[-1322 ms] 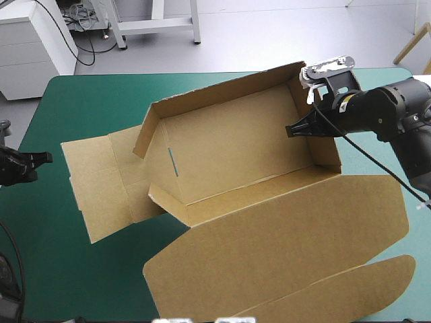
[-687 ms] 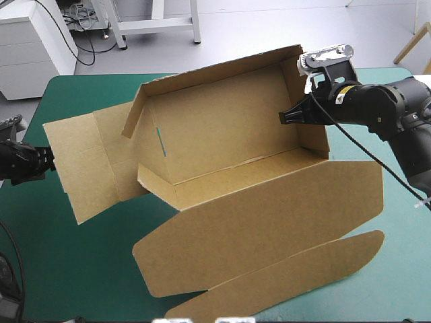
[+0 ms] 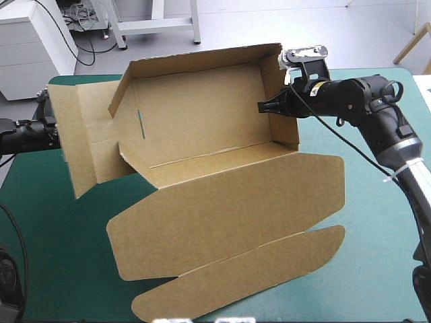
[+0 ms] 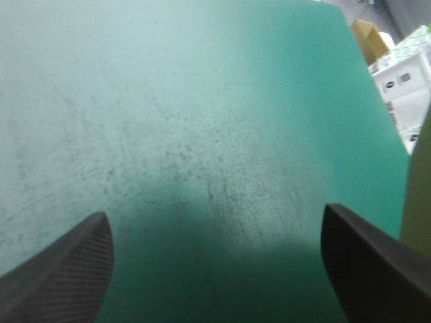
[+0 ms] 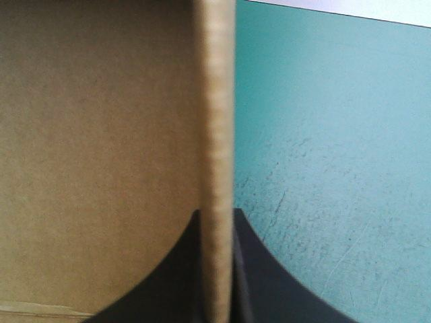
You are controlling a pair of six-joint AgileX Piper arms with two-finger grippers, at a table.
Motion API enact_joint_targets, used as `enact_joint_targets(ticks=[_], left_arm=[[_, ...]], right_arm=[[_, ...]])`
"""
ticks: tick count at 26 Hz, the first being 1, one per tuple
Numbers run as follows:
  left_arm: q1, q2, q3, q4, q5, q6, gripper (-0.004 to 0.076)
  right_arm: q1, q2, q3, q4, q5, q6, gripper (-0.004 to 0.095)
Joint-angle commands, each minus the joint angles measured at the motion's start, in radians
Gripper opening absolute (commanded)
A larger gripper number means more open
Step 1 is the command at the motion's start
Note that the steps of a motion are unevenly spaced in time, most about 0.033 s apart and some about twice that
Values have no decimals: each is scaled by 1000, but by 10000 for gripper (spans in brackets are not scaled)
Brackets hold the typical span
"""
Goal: Fold the box
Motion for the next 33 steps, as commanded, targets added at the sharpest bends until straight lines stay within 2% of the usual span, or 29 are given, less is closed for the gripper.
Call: enact_joint_targets(ticks=[1,10,24,30,33], left_arm=[[-50,-44,-22,-179,79,48,598],[-181,-62,-22,-295,79,122,598],[-194,-194,-24,-290,72,157,598],[-187,-190,-24,-219,-25,142,598],[-157,-190,-24,-231,-29,140,598]], right_arm=[[-3,-25,-32,37,-99,3,-14],[-52,-5,-32,-2,-118,14,-14],[-52,-5,-32,-73,-113,62,-14],[-52,-5,-32,-95,-93,66,-14],[-52,-5,-32,-125,-78,84,-14]])
